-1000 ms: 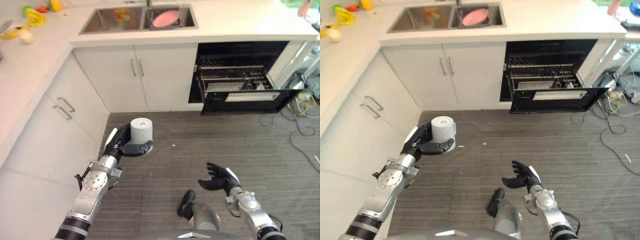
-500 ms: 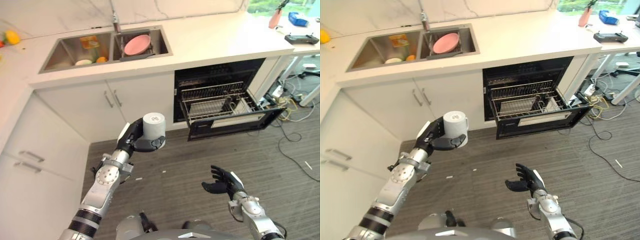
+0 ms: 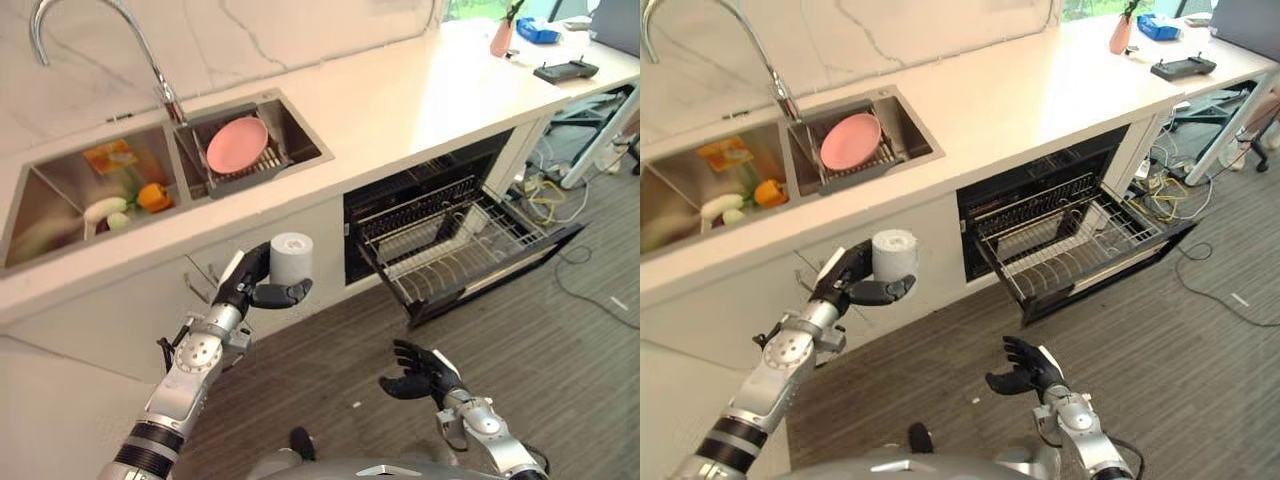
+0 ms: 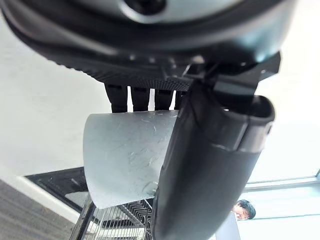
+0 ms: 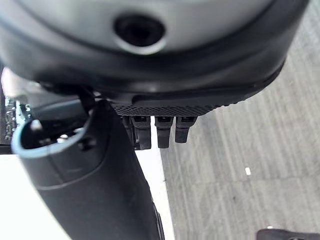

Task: Place the dishes in the dishwasher.

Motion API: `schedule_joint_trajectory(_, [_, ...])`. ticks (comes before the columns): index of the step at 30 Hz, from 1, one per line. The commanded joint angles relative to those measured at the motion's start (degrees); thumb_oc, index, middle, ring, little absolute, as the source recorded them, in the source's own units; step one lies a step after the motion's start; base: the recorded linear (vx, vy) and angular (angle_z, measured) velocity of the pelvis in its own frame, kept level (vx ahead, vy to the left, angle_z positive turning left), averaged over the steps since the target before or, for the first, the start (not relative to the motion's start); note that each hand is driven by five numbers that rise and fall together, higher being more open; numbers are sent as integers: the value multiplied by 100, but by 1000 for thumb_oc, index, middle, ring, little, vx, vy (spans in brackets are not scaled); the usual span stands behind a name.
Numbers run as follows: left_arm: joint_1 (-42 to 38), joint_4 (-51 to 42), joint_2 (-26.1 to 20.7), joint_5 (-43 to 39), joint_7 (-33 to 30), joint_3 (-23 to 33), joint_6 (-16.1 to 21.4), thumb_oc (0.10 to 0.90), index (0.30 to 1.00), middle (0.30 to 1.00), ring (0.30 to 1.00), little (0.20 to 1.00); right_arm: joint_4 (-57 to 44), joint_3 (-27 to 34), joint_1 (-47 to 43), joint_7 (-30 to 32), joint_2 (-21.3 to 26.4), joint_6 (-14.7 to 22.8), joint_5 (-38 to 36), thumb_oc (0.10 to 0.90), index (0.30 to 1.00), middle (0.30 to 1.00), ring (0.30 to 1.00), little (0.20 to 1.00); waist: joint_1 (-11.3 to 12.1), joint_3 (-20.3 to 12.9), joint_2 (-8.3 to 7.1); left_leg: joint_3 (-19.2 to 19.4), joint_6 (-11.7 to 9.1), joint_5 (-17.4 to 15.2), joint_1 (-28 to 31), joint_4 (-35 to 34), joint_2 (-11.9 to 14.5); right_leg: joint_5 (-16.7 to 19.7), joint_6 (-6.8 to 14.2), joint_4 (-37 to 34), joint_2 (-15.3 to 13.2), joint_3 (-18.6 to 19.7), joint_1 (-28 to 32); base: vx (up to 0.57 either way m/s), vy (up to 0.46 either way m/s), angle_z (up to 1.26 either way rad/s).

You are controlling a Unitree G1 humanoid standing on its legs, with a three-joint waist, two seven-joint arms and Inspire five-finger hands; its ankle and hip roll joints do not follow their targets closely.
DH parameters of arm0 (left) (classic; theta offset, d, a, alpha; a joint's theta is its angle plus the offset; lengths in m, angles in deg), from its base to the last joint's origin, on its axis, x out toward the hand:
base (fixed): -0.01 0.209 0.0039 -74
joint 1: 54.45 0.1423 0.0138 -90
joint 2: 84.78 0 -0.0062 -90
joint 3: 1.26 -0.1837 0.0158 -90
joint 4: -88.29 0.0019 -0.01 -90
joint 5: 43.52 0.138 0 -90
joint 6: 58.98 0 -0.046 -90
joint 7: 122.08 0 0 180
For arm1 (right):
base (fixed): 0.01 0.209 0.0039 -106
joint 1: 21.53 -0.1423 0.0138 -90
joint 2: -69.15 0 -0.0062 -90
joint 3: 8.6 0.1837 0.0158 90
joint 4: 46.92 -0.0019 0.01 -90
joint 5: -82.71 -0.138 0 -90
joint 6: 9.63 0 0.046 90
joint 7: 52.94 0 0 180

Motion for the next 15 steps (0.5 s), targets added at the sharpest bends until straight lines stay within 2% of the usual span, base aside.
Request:
schedule_joint_trajectory(1, [-329,-827,61,100,26,265,647,400,300,300,300,300,-548,271,-511,95,266,356,111,800,900,900,900,900,7,-177,-5,-138,-523,-581,203,67,-96,793,107,-921,106,-262,204,196,-19,-41])
schedule_joint_trajectory(2, [-321,-864,56,78,40,271,668,400,300,300,300,300,-604,280,-538,94,283,377,103,800,900,900,900,900,-3,-195,2,-129,-547,-614,210,51,-92,689,55,-1287,160,-375,138,47,-38,-27])
schedule_joint_trajectory(3, [-319,-865,55,75,43,273,670,400,300,300,300,300,-610,279,-535,94,284,374,102,800,900,900,900,900,1,-208,23,-124,-560,-609,197,54,-58,698,28,-1345,209,-398,153,166,-157,-23])
schedule_joint_trajectory(4, [-366,-886,50,39,54,285,731,400,300,300,300,300,-774,322,-524,106,329,405,91,800,900,900,900,900,-28,-275,52,-93,-662,-642,186,54,13,793,-31,-2552,481,-525,4,201,-182,-32])
schedule_joint_trajectory(5, [-429,-865,60,33,39,299,752,400,300,300,300,300,-897,319,-533,99,357,417,105,800,900,900,900,900,-56,-282,25,-28,-694,-684,237,54,25,1025,64,-2940,490,-514,-99,266,-213,-39])
schedule_joint_trajectory(6, [-500,-823,73,44,12,312,772,400,300,300,300,300,-1027,313,-522,75,392,435,142,800,900,900,900,900,-97,-274,8,-9,-716,-706,276,57,23,1082,109,-3183,535,-467,-175,224,-144,-63])
schedule_joint_trajectory(7, [-677,-729,116,96,25,282,789,400,300,300,300,300,-1262,316,-481,25,458,459,198,800,900,900,900,900,-76,-272,-7,63,-726,-795,328,74,3,1134,141,-3523,595,-575,-135,191,-129,-75])
schedule_joint_trajectory(8, [-746,-726,136,134,47,237,798,400,300,300,300,300,-1341,318,-457,3,498,475,214,800,900,900,900,900,-52,-316,-41,99,-737,-843,344,94,-28,1231,152,-3669,594,-742,-5,124,-86,-75])
schedule_joint_trajectory(10, [-770,-722,151,152,60,188,799,400,300,300,300,300,-1348,336,-420,-9,505,477,229,800,900,900,900,900,-63,-342,-63,88,-734,-851,344,127,-37,1307,145,-3764,606,-797,70,66,-56,-47])
schedule_joint_trajectory(15, [-936,-628,267,163,76,99,832,400,300,300,300,300,-1378,266,-284,-176,513,475,152,800,900,900,900,900,-75,-481,-110,148,-766,-864,370,150,-25,1346,123,-4073,771,-776,297,113,-159,-12])
